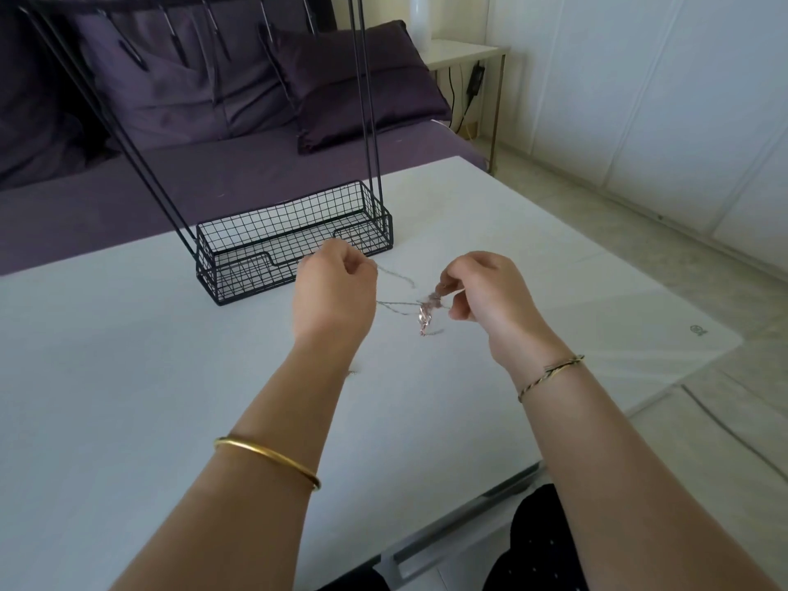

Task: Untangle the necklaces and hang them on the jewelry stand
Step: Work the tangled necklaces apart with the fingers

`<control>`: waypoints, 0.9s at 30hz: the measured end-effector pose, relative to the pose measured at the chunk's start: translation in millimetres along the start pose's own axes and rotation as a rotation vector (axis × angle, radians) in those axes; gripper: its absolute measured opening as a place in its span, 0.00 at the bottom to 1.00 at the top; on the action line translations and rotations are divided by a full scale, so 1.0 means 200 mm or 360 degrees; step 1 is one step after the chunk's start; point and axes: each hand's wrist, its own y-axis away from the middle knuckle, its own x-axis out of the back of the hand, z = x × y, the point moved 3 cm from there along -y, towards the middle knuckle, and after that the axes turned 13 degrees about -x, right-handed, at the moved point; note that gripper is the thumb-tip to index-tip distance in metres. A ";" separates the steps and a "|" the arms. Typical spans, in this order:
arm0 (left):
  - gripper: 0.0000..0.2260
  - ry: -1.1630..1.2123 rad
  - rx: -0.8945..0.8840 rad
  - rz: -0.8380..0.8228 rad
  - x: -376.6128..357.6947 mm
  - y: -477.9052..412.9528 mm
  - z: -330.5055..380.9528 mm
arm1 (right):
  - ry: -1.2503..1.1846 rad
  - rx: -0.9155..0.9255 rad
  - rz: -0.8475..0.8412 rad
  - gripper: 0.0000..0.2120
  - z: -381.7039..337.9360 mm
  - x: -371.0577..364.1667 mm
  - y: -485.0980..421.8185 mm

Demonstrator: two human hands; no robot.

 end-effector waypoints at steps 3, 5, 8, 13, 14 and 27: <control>0.05 0.0095 -0.0007 0.0063 0.01 -0.01 0.01 | 0.0045 -0.0033 -0.0022 0.10 0.01 0.00 0.00; 0.05 0.0191 0.0020 0.0089 0.01 0.00 0.02 | 0.0095 -0.0036 0.0010 0.10 0.02 0.00 -0.01; 0.07 0.0315 0.0061 0.0080 0.01 0.00 0.02 | 0.0256 0.0012 0.0124 0.08 0.04 0.01 -0.03; 0.04 0.0535 0.0220 -0.0081 0.00 0.01 0.03 | 0.0486 0.0217 0.0037 0.11 0.03 -0.02 -0.02; 0.04 0.0564 0.0231 -0.0101 0.00 0.01 0.03 | 0.0528 0.0224 -0.0042 0.12 0.03 -0.04 -0.01; 0.05 0.0497 0.0262 -0.0190 0.01 0.01 0.02 | 0.0562 0.0247 -0.0276 0.07 0.05 -0.06 -0.01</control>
